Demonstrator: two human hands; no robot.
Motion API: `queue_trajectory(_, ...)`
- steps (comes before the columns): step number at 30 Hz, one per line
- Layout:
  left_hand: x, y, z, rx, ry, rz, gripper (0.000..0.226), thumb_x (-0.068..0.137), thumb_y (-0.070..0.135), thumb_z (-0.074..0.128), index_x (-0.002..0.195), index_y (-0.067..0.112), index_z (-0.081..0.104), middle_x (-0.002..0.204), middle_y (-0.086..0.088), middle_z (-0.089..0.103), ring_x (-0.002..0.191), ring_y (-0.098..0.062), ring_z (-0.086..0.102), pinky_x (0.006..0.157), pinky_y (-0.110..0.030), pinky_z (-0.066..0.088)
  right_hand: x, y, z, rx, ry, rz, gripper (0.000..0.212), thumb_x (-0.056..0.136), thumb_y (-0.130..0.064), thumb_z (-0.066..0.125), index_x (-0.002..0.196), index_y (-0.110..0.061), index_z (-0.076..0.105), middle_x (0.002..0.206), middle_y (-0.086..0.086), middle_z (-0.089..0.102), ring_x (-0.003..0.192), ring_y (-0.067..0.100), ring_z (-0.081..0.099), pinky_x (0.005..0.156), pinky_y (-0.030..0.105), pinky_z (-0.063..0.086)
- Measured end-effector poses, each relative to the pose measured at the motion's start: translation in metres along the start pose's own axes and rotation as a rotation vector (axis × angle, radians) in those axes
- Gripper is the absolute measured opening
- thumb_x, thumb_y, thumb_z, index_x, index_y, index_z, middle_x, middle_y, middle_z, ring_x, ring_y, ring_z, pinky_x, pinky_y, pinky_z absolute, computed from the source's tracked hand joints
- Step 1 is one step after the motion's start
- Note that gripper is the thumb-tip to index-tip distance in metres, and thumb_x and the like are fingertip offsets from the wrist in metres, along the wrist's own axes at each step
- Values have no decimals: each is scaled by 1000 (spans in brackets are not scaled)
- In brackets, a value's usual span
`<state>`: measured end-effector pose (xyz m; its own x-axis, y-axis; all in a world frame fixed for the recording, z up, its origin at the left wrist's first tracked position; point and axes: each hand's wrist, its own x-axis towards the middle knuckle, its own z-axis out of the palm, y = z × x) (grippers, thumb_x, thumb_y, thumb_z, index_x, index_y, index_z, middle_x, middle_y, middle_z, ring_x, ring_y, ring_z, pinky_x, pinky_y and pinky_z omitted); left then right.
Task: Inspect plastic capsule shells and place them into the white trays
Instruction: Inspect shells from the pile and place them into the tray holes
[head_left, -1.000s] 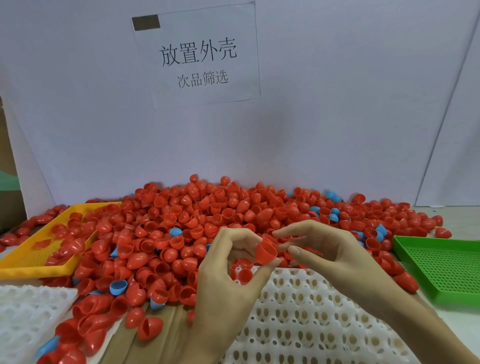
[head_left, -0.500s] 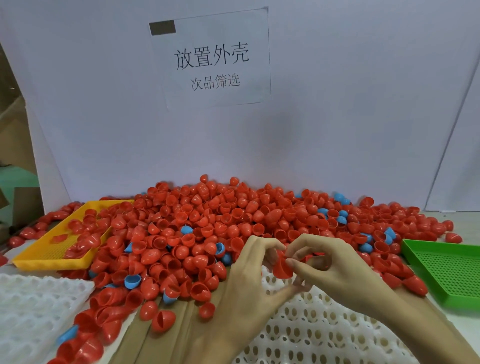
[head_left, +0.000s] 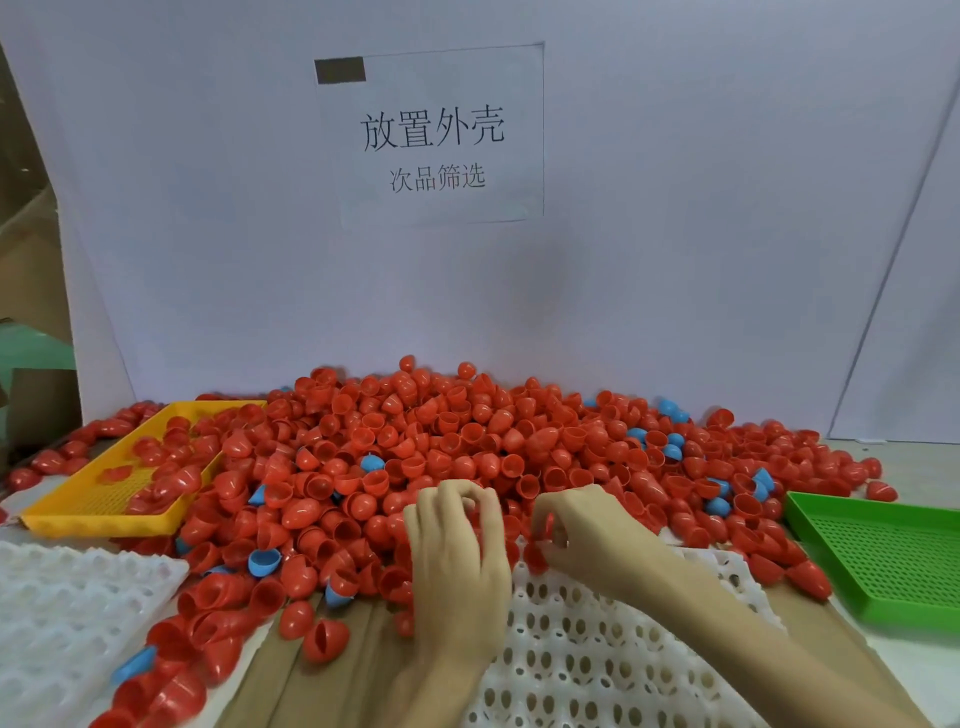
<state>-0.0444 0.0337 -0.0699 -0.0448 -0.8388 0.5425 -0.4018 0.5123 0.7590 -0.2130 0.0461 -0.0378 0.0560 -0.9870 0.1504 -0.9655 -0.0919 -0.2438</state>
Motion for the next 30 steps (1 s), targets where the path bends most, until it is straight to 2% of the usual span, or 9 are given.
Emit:
queue_trajectory(2, -5, -3, 3, 157, -97, 155, 12, 103, 41, 54, 107, 31, 51, 110, 17, 46, 107, -5, 40, 95, -23, 39, 1, -2, 4, 5, 6, 6, 15, 95, -14, 64, 107, -19, 72, 86, -10, 64, 82, 12, 66, 74, 28, 58)
queue_trajectory(4, -9, -6, 5, 250, -223, 223, 24, 101, 42, 55, 120, 30, 48, 123, 14, 41, 115, -6, 37, 103, -24, 39, 1, -1, 6, 30, 19, 8, 16, 95, -16, 65, 109, -19, 72, 76, -15, 57, 71, 5, 60, 66, 21, 53)
queue_trajectory(8, -16, -11, 11, 416, -367, 202, 40, 106, 52, 34, 140, 32, 37, 143, 12, 28, 130, -6, 26, 114, -27, 30, -1, 4, 1, 104, 4, 14, 22, 99, -25, 70, 121, -21, 71, 73, -16, 58, 64, 0, 56, 64, 14, 48)
queue_trajectory(13, -14, -11, 11, 451, -364, 176, 53, 100, 63, 15, 137, 34, 38, 148, 11, 23, 136, -5, 21, 116, -24, 25, 8, 25, -17, 208, 206, 90, 17, 101, -26, 69, 118, -25, 71, 89, -14, 69, 75, -3, 64, 67, 11, 51)
queue_trajectory(16, -14, -11, 12, 418, -325, 157, 54, 98, 65, 14, 132, 34, 41, 149, 9, 21, 139, -6, 18, 116, -24, 24, 27, 35, -17, 232, 335, 123, 17, 98, -25, 73, 115, -21, 70, 96, -9, 67, 85, 5, 63, 81, 24, 56)
queue_trajectory(21, -14, -14, 13, 374, -308, 146, 59, 95, 67, 13, 129, 32, 46, 148, 6, 26, 140, -8, 20, 117, -28, 27, 56, 32, 14, 96, 234, 97, 39, 88, -50, 79, 116, -26, 67, 101, -8, 59, 96, 12, 57, 79, 30, 50)
queue_trajectory(24, -14, -14, 13, 352, -308, 151, 57, 96, 66, 18, 129, 31, 48, 147, 7, 28, 138, -6, 21, 116, -26, 26, 68, 26, 29, -70, 200, 115, 36, 90, -47, 76, 113, -22, 66, 109, -3, 53, 105, 19, 53, 74, 31, 41)
queue_trajectory(27, -14, -13, 13, 338, -302, 165, 52, 96, 64, 22, 127, 32, 48, 143, 10, 28, 130, 0, 19, 108, -19, 22, 67, 27, 28, 42, 239, 114, 21, 95, -37, 72, 105, -18, 71, 99, -3, 58, 96, 19, 57, 75, 32, 47)
queue_trajectory(30, -13, -9, 10, 304, -287, 181, 45, 97, 63, 27, 126, 34, 47, 137, 15, 27, 124, 3, 19, 104, -16, 21, 47, 30, 13, 247, 314, 66, 8, 97, -31, 74, 96, -24, 71, 91, -7, 62, 84, 10, 59, 77, 23, 46)
